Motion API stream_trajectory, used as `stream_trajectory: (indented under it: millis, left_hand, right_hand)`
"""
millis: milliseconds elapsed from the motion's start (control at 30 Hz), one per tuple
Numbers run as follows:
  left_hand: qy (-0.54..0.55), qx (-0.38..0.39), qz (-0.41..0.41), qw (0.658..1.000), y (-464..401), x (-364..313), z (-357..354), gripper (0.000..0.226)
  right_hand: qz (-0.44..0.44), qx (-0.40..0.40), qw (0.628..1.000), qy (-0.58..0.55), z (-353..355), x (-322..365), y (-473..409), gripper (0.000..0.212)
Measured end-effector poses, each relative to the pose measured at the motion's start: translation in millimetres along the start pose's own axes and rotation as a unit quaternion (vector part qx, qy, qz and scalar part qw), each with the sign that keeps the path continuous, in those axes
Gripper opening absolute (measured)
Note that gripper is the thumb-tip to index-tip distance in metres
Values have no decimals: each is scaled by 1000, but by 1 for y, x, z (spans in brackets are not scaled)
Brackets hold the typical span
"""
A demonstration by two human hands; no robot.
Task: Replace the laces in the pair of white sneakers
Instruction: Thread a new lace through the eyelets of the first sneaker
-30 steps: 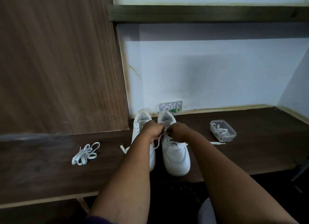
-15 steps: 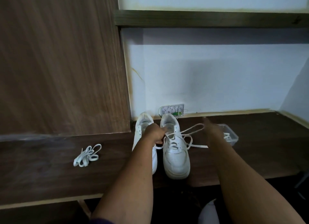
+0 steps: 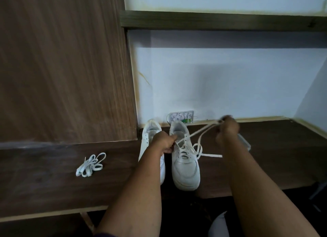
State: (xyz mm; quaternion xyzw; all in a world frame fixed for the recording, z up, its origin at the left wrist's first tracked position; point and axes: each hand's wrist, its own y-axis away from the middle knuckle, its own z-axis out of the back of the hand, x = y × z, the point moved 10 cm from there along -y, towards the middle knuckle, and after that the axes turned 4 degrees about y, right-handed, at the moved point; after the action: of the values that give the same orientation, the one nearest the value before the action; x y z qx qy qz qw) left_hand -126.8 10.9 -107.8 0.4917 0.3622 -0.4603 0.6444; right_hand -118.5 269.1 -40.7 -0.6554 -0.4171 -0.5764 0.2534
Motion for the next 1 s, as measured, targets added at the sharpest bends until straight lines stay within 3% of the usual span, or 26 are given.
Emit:
stream_trajectory:
  millis: [100, 167, 233, 300, 367, 433, 500, 567, 733, 833, 933, 1000]
  left_hand:
    - [15, 1, -7, 1000, 0, -1, 1, 44]
    - [-24, -20, -24, 999, 2, -6, 4, 45]
    - [-149, -53, -96, 983, 8, -25, 6, 38]
    - [-221, -42, -182, 957, 20, -46, -7, 29]
    - [-263, 11, -235, 936, 27, -54, -30, 38]
    - [-343, 8, -266, 901, 32, -57, -44, 45]
    - [-416, -32, -287, 862, 34, -61, -48, 37]
    - [-448, -64, -295, 842, 37, -66, -45, 33]
    - [-411, -15, -277, 868, 30, -59, -36, 21]
    - [-409, 4, -284, 867, 34, -58, -40, 38]
    - [-437, -20, -290, 851, 36, -59, -43, 34]
    - [-423, -17, -282, 861, 33, -57, -45, 27]
  right_hand:
    - [56, -128, 990, 8, 50, 20, -13, 28]
    - [90, -120, 984, 96, 48, 21, -18, 26]
    - [106, -16, 957, 270, 19, 10, -25, 28]
    - [123, 143, 924, 331, -21, -9, -10, 24]
    - [79, 290, 935, 190, -51, -13, 23, 39]
    - [20, 367, 930, -8, -69, -3, 45, 45]
    - [29, 354, 934, -26, -72, 7, 44, 42]
    - [80, 289, 951, 78, -64, 11, 36, 39]
    - [42, 262, 919, 290, -52, -30, 21, 43]
    - [47, 264, 911, 312, -53, -34, 20, 41]
    - [61, 265, 905, 328, -57, -32, 21, 42]
    - [81, 264, 878, 391, -59, -35, 18, 32]
